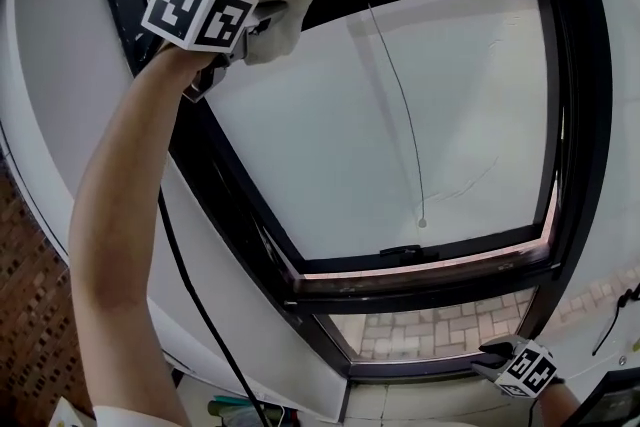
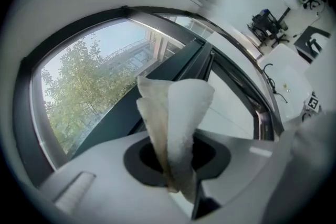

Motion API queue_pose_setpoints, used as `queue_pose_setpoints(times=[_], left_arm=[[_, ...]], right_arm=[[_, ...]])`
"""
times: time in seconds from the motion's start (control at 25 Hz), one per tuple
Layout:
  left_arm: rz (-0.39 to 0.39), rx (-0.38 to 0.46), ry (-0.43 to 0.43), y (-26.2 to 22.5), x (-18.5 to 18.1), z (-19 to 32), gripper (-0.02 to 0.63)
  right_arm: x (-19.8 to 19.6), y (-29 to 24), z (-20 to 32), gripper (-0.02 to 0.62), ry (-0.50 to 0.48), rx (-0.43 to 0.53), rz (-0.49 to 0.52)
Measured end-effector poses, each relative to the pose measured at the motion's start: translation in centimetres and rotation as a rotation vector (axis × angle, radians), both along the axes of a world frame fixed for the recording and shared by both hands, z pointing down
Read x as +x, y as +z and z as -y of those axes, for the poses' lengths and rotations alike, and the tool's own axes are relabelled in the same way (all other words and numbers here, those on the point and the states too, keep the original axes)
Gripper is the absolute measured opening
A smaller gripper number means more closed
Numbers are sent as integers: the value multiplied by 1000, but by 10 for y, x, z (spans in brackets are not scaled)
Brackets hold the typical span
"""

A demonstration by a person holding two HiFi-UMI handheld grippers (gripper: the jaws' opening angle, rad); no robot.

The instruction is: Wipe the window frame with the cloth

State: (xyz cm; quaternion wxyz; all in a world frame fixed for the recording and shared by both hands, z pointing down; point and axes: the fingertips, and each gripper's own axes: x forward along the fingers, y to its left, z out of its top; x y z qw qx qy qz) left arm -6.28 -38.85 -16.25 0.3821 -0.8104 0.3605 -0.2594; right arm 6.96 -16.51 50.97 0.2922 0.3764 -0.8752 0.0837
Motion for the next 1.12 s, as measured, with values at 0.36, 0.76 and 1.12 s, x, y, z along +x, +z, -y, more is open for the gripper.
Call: queue_pose_setpoints(times=[0.36,0.76,1.12], left_arm=[[-9,11,-100,-2,-105,26,94],[33,30,-251,-6,-212,54,94],[104,91,-346,-12,-266,64,94]], right_arm=[[-53,3,14,137,-43,-26,-15],[-100,-1,30,137,-56,-26,-21],[-146,2,36,137,-72,-27,-6]])
